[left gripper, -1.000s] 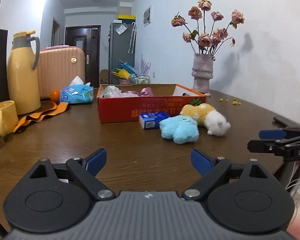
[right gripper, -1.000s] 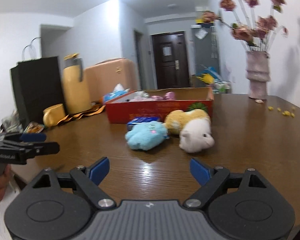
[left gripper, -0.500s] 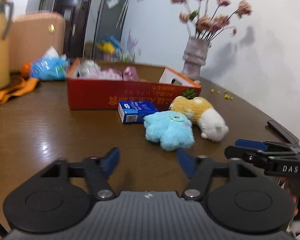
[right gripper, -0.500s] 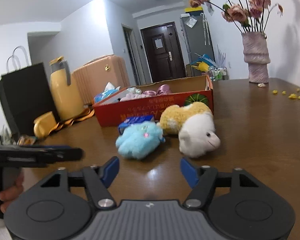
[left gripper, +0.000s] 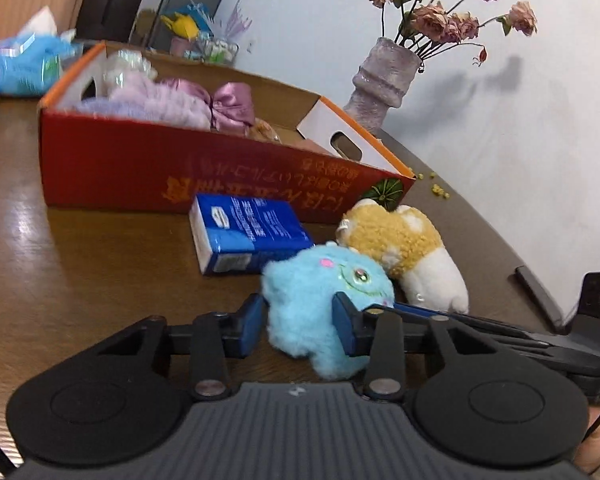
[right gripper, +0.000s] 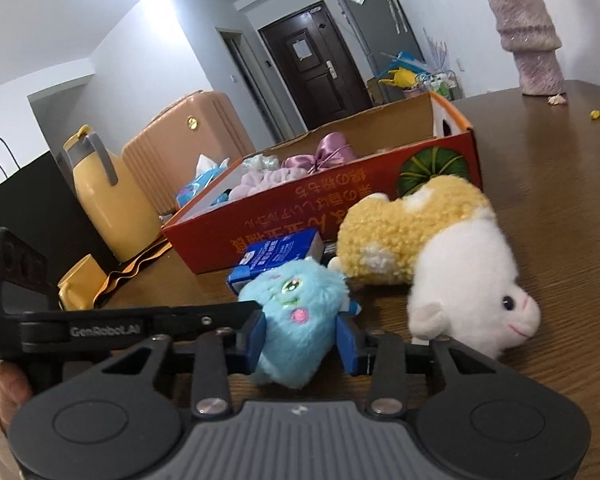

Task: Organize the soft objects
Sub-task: 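Grasp the blue fluffy toy with the left tool, then carry the blue fluffy toy into the box and open the left tool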

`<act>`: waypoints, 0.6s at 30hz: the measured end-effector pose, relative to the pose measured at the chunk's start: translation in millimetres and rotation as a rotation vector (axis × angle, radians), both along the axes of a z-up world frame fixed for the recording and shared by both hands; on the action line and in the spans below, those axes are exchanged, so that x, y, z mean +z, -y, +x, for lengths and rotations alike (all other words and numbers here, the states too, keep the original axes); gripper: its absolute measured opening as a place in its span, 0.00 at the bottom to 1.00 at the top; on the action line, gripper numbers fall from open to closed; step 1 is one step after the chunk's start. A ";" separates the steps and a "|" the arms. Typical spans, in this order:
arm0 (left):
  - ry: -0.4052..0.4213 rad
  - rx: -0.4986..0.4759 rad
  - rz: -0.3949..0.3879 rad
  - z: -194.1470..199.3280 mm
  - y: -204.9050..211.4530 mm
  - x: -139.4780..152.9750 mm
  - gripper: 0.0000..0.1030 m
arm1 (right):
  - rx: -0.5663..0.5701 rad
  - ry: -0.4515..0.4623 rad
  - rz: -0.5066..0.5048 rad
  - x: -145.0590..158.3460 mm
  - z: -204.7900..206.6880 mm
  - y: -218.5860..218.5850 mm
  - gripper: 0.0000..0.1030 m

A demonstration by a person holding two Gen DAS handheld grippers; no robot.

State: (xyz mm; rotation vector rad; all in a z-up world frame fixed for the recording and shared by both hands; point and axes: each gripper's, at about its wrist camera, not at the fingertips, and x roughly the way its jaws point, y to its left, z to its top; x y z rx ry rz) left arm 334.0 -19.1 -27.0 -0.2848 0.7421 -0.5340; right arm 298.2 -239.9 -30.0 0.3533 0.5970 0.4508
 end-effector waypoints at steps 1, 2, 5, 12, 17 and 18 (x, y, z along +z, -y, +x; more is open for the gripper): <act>-0.006 -0.007 -0.017 0.0 -1.3 -0.5 0.29 | 0.005 -0.001 0.002 -0.1 1.5 -0.7 0.36; -0.001 -0.006 -0.019 -0.9 -1.3 -0.4 0.28 | 0.009 -0.008 0.012 -1.4 3.2 0.3 0.36; 0.023 -0.009 -0.001 -4.9 1.2 -1.0 0.28 | 0.028 -0.035 0.042 -4.9 8.1 5.0 0.37; 0.026 -0.007 -0.001 -6.4 1.1 -2.3 0.27 | 0.039 -0.048 0.051 -6.8 12.5 5.0 0.36; 0.026 0.002 -0.003 -10.2 0.3 0.2 0.26 | 0.032 -0.029 0.051 -4.6 8.3 5.0 0.33; 0.032 0.008 -0.009 -13.5 0.0 2.0 0.26 | 0.032 -0.016 0.052 -3.4 5.6 5.2 0.33</act>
